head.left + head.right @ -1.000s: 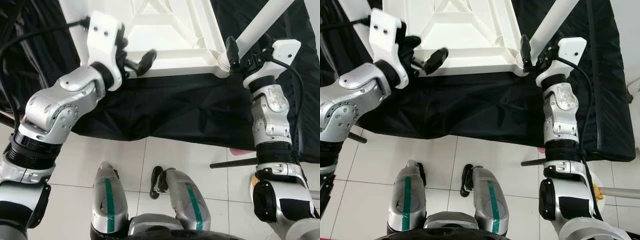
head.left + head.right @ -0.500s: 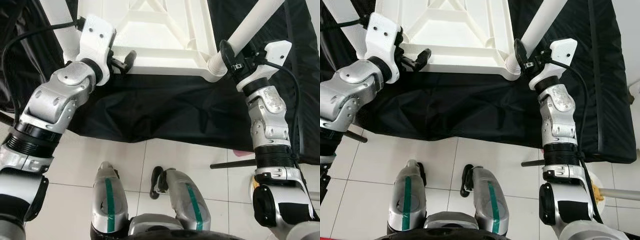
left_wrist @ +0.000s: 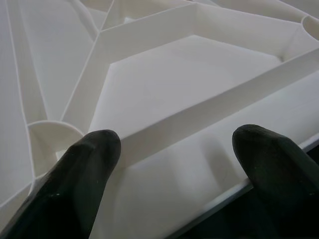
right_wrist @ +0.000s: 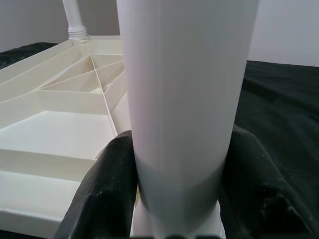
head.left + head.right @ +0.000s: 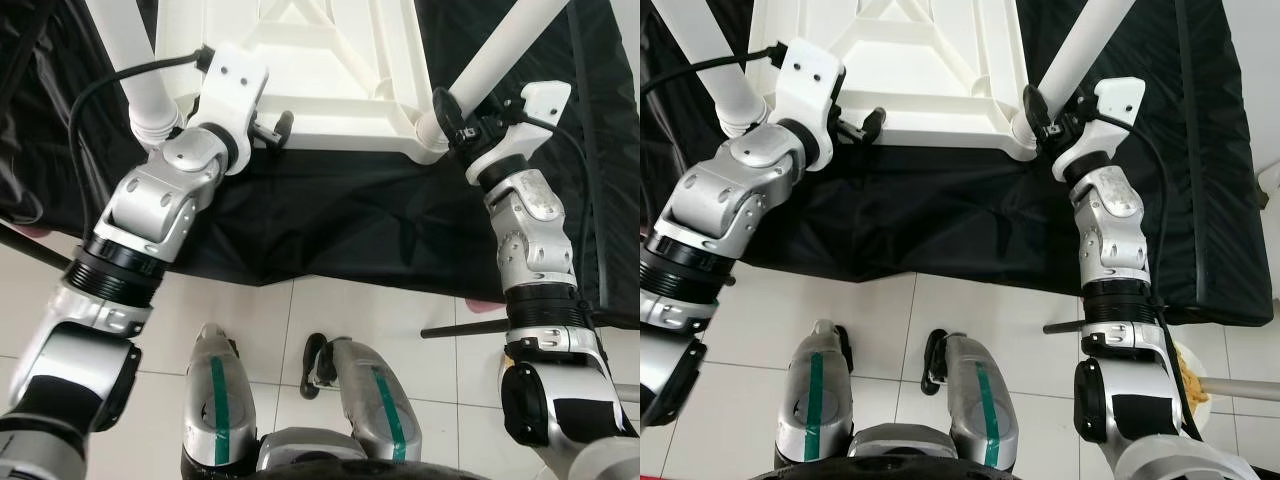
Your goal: Building children table
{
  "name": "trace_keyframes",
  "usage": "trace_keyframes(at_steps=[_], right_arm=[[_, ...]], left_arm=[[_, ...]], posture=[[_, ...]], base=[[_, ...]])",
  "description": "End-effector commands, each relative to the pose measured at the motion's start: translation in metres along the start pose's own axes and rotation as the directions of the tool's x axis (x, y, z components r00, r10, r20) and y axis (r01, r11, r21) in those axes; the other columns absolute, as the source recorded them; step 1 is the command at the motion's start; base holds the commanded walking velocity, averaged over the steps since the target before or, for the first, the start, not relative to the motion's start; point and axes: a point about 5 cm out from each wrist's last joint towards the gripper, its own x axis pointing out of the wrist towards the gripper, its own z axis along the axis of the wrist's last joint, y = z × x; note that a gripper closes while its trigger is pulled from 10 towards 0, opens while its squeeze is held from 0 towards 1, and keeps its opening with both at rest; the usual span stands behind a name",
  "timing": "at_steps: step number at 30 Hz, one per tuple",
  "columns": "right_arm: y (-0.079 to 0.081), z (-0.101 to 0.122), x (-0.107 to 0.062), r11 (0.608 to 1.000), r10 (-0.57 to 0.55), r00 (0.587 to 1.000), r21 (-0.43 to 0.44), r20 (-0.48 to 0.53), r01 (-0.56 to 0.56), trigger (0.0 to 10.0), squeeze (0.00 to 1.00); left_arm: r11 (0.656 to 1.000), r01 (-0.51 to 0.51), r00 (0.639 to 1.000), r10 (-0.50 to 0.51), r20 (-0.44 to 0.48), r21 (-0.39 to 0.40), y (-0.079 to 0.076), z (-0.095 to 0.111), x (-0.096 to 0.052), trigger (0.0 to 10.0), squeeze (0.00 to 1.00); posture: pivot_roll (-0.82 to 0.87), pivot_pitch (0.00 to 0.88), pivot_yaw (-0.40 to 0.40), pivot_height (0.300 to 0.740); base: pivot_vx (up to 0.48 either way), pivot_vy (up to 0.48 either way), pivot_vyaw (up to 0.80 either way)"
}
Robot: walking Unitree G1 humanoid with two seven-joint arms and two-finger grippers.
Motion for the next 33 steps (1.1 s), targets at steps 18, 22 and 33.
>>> trace_keyframes(at_steps=[18, 22, 33], right_arm=[[0.005, -0.014, -0.005, 1.000, 0.000, 0.998, 0.011, -0.056, 0.000, 10.0, 0.00], [0.007, -0.012, -0.002, 1.000, 0.011, 0.999, 0.009, -0.050, -0.011, 10.0, 0.00], [0.013, -0.012, 0.000, 0.999, 0.044, 0.998, 0.014, -0.048, -0.044, 10.0, 0.00]], left_arm=[[0.953, -0.295, 0.938, 0.302, 0.170, -0.070, 0.011, -0.003, -0.015, 10.0, 0.00], [0.967, -0.240, 0.952, 0.253, 0.175, -0.089, -0.001, -0.004, -0.012, 10.0, 0.00], [0.966, -0.213, 0.946, 0.242, 0.218, -0.149, -0.013, 0.005, -0.003, 10.0, 0.00]], posture=[[0.09, 0.103, -0.112, 0.740], [0.09, 0.111, -0.121, 0.740], [0.07, 0.125, -0.141, 0.740]], base=[[0.000, 0.000, 0.00], [0.000, 0.000, 0.00], [0.000, 0.000, 0.00]])
